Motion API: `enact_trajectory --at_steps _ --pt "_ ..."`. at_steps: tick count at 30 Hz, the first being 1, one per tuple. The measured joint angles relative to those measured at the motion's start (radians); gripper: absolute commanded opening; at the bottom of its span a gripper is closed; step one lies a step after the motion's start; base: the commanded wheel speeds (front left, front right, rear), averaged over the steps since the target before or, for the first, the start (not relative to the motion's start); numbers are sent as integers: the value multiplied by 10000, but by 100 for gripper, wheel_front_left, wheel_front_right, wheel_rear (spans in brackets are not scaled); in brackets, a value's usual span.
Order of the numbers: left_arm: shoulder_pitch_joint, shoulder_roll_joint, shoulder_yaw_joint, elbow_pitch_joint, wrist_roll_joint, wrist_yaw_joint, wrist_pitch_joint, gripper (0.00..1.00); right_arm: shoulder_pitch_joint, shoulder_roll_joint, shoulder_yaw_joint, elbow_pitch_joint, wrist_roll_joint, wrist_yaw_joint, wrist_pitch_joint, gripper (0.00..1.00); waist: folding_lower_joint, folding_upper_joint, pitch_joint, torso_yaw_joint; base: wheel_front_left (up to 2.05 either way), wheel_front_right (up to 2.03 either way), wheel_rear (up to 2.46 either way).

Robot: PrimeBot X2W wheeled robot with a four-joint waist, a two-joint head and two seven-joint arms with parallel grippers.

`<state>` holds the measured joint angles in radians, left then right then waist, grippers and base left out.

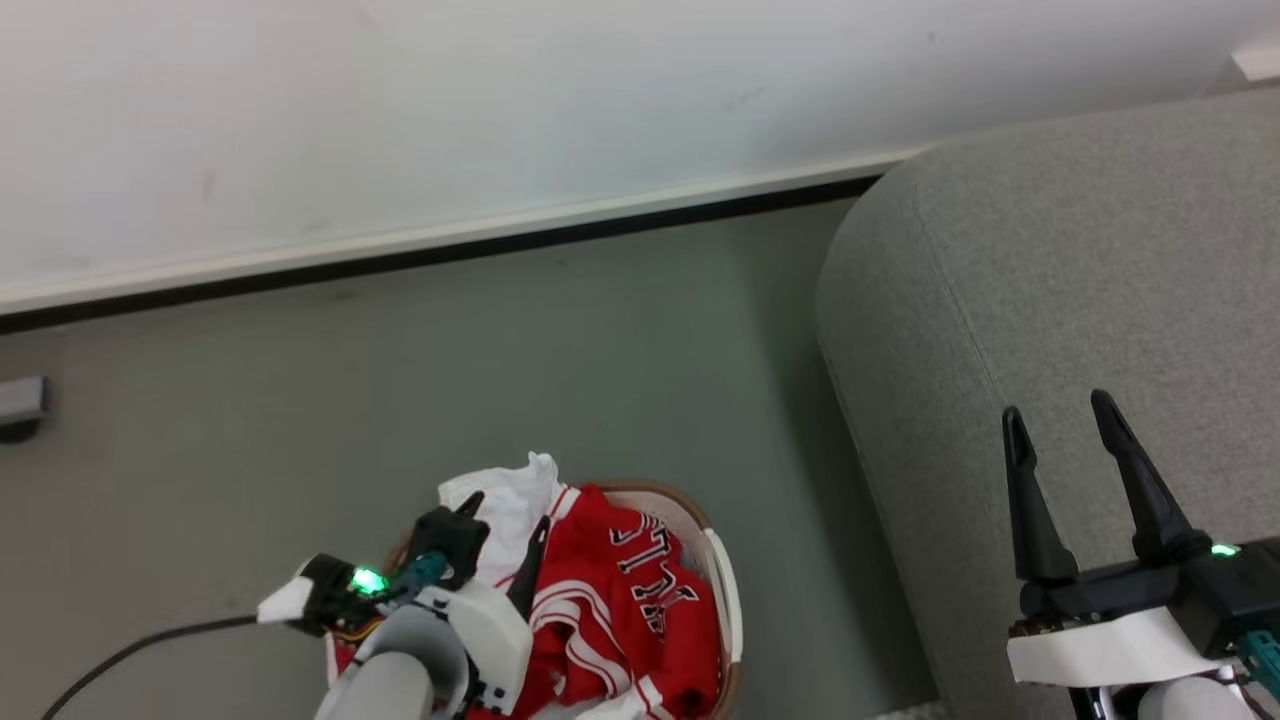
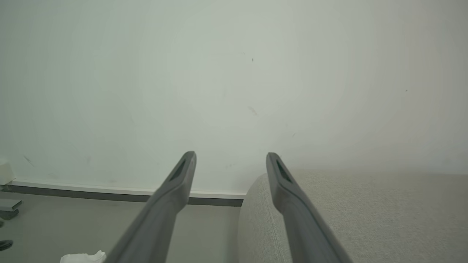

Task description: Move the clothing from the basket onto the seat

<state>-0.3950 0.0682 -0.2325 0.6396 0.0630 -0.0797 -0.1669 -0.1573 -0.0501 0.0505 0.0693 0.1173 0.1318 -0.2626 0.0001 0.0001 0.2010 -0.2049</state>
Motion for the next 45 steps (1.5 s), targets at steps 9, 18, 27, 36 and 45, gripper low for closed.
enact_trajectory --at_steps 9,18,27,36,45 --pt "-1776 10 -779 2330 589 -109 1076 100 -1156 0 393 -539 543 0 0 100 1 0 1740 -608 0 0 0" --pt "-3103 326 -1271 4341 1064 0 1551 100 -2134 0 663 -1229 897 0 0 100 2 0 3638 -1121 0 0 0" --pt "-4683 874 -1705 5239 1453 121 1409 100 -2547 -2 527 -2057 1294 0 0 100 1 0 5323 -1441 0 0 0" --pt "-5280 989 -1653 5774 1258 337 688 0 -2573 2 550 -2186 1308 0 0 100 1 0 6360 -1523 0 0 0" --pt "-4648 276 -1461 5963 579 407 -506 0 -2432 10 502 -1613 1273 0 0 100 0 0 5397 -1117 0 0 0"
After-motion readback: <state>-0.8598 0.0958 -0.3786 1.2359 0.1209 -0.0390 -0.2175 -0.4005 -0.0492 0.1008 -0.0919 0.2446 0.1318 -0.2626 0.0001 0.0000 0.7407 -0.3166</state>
